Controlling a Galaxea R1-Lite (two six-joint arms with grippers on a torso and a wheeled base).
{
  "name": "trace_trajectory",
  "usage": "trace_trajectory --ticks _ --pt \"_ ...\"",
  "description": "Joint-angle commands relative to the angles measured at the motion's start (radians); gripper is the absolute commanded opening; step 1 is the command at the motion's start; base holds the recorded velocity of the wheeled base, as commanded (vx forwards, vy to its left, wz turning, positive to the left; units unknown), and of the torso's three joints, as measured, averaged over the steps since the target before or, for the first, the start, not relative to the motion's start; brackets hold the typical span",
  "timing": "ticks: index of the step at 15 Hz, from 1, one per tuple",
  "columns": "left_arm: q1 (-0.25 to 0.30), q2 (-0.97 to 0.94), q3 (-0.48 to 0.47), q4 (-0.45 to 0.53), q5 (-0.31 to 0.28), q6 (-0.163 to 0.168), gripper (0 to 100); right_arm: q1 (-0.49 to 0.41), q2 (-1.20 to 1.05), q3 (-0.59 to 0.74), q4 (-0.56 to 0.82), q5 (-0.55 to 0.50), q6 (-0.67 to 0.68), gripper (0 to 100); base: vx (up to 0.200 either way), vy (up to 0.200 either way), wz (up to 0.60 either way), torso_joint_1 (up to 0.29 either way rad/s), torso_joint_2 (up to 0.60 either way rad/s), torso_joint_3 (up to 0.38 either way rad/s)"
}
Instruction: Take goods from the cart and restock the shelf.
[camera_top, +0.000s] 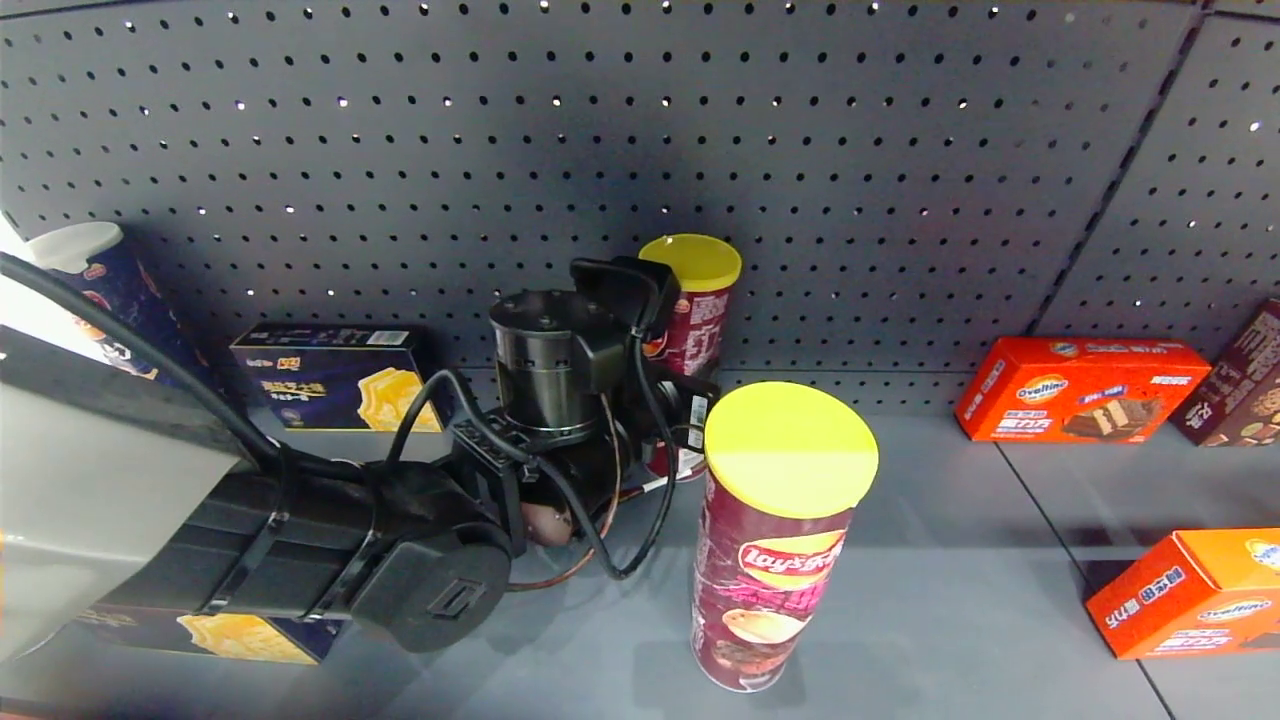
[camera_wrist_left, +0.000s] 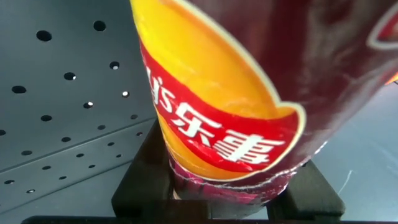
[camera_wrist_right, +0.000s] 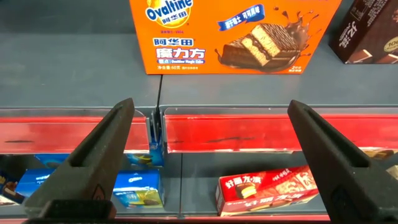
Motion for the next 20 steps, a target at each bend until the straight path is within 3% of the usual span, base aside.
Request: trace_trajectory --ticks 1,11,17,20 --pt "-0.002 0.004 0.001 -0.018 0.000 0.001 100 0.000 0.001 0.000 0.001 0.001 0.000 100 0.000 0.000 0.00 0.000 0.00 0.000" --pt "-0.002 -0.171 0.185 -0.024 0.002 -0.007 100 0.000 0.001 0.000 0.000 0.000 0.000 100 0.000 0.000 0.00 0.000 0.00 0.000" --pt "0.001 -0.308 0.348 -0.015 -0.006 -0.002 100 0.000 0.003 0.000 0.000 0.000 0.000 100 0.000 0.000 0.00 0.000 0.00 0.000" --pt "0.013 -0.326 0.369 -0.007 -0.004 0.012 100 0.000 0.001 0.001 0.000 0.000 0.000 100 0.000 0.000 0.00 0.000 0.00 0.000"
